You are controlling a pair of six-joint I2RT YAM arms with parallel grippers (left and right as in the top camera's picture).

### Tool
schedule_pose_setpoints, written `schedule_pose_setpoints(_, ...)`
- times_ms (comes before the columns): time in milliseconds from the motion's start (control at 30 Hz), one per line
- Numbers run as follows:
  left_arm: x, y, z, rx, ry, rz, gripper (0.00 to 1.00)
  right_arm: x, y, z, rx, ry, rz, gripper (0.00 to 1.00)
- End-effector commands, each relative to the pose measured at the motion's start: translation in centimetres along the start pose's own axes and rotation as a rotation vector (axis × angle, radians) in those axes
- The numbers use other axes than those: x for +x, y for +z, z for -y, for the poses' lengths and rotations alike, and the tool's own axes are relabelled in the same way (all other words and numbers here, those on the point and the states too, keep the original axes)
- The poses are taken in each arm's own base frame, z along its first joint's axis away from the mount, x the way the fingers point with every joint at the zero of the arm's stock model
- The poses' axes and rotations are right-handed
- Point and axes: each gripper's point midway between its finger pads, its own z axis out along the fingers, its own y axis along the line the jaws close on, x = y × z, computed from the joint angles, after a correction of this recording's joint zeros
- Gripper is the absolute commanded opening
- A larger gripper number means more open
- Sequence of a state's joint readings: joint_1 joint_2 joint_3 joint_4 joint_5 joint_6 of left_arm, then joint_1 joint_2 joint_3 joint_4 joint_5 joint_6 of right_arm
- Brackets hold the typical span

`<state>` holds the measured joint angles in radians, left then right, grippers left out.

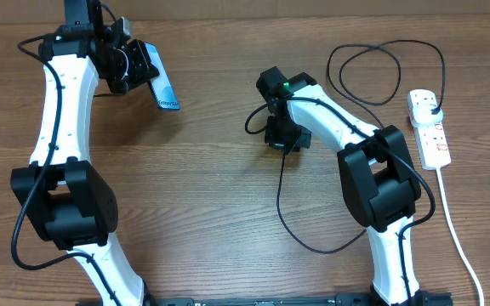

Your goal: Plug charger to phone and switch on socket

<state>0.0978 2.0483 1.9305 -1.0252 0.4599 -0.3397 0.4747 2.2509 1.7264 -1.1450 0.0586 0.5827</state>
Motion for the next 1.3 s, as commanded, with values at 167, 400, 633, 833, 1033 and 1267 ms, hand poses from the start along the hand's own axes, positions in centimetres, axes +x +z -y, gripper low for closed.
schedule_pose_setpoints(167,-0.2,-0.8,1.4,0.041,0.032,0.015,0.04,1.1,2.1,0.4,0.031,-0.014,-0.068,0.2)
schedule_pose_setpoints(400,-0.2,-0.8,1.4,0.041,0.032,0.014,0.04,1.4,2.1,0.5,0.035,-0.015,-0.078,0.17)
schedule_pose_setpoints(633,-0.2,-0.8,1.4,0.041,0.032,0.014,0.04,1.1,2.1,0.3,0.026,-0.015,-0.066,0.09)
schedule_pose_setpoints(833,-0.2,-0.8,1.4,0.041,0.032,0.014,0.04,0.8,2.2,0.3,0.029,-0.018,-0.05,0.23)
schedule_pose_setpoints(1033,-0.2,-0.8,1.4,0.041,0.032,0.014,0.04,0.5,2.2,0.0,0.02,-0.017,-0.038,0.23)
schedule_pose_setpoints(1267,-0.2,-0.8,1.4,0.041,0.032,0.014,0.04,0.4,2.2,0.0,0.017,-0.018,-0.035,0.18)
